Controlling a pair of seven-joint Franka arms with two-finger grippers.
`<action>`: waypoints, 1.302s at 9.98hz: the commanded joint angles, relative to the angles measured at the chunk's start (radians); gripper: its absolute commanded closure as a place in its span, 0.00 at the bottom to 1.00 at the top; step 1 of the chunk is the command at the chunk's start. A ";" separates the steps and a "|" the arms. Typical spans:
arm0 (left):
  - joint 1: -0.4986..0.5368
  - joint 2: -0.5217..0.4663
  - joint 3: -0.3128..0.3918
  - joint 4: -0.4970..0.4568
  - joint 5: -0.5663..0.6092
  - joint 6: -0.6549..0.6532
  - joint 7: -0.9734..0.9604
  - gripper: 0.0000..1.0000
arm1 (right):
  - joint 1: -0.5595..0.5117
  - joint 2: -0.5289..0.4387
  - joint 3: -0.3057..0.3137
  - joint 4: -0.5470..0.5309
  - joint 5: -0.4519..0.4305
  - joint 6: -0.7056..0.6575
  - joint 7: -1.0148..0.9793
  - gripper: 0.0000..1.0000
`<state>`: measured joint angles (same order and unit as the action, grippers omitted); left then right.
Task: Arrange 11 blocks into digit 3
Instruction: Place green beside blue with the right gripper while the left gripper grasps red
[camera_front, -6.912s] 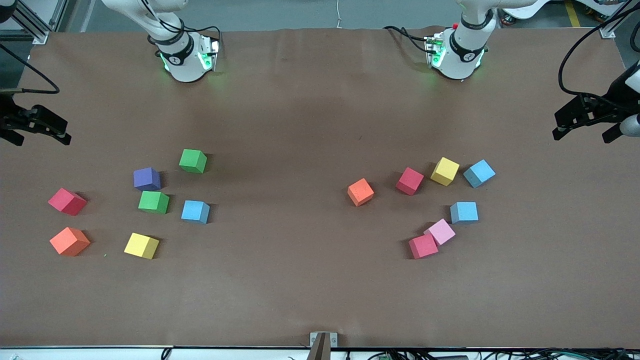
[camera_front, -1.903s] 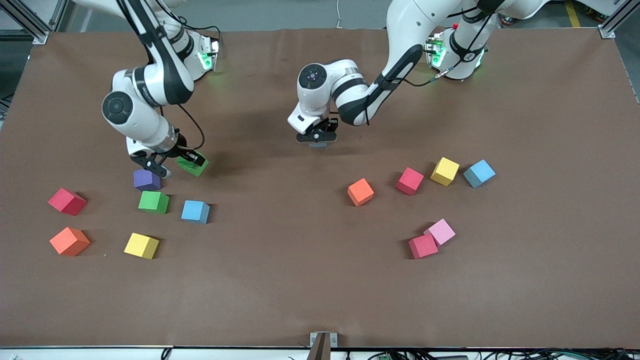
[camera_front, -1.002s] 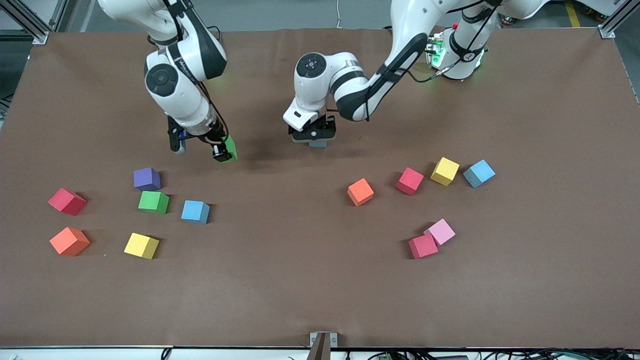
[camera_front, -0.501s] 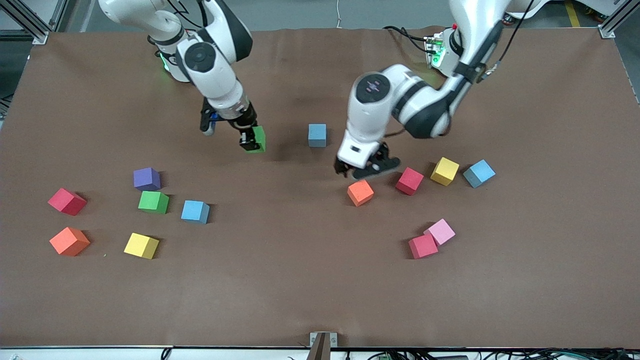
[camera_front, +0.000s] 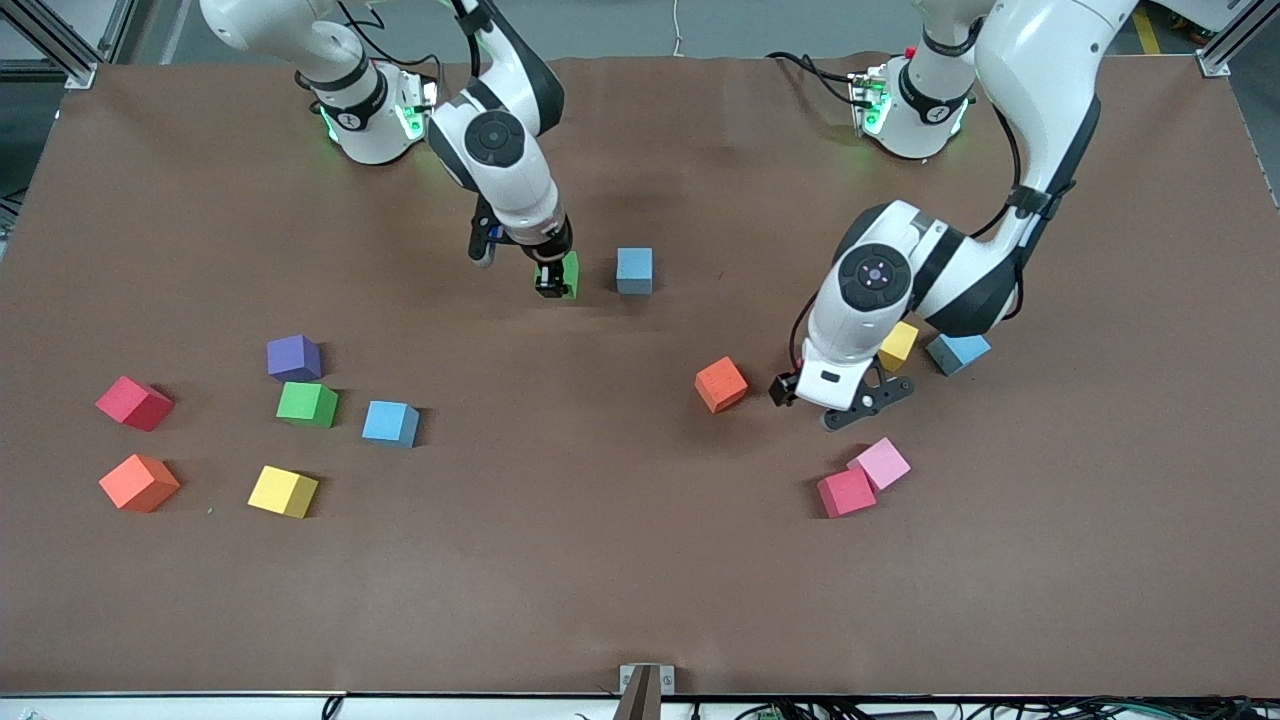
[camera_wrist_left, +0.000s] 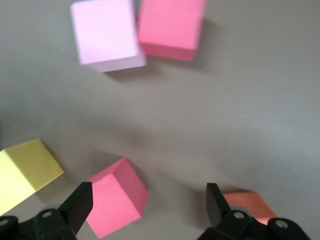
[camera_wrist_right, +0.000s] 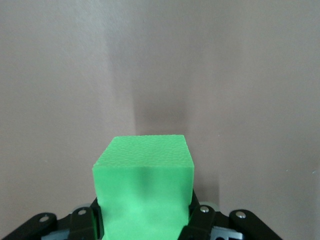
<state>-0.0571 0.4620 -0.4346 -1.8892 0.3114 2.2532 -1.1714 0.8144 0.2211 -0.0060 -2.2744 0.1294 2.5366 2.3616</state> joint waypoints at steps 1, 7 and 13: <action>0.043 -0.035 -0.009 -0.083 0.009 0.011 -0.141 0.00 | 0.040 0.029 -0.006 0.012 0.006 0.031 0.065 1.00; 0.074 -0.072 -0.009 -0.259 0.009 0.257 -0.409 0.00 | 0.123 0.106 -0.006 0.012 0.007 0.149 0.153 1.00; 0.074 -0.123 -0.010 -0.350 0.018 0.281 -0.445 0.00 | 0.163 0.139 -0.006 0.013 0.007 0.192 0.156 0.99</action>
<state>0.0076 0.3736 -0.4377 -2.2003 0.3115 2.5128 -1.5772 0.9639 0.3426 -0.0059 -2.2690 0.1311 2.7097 2.4888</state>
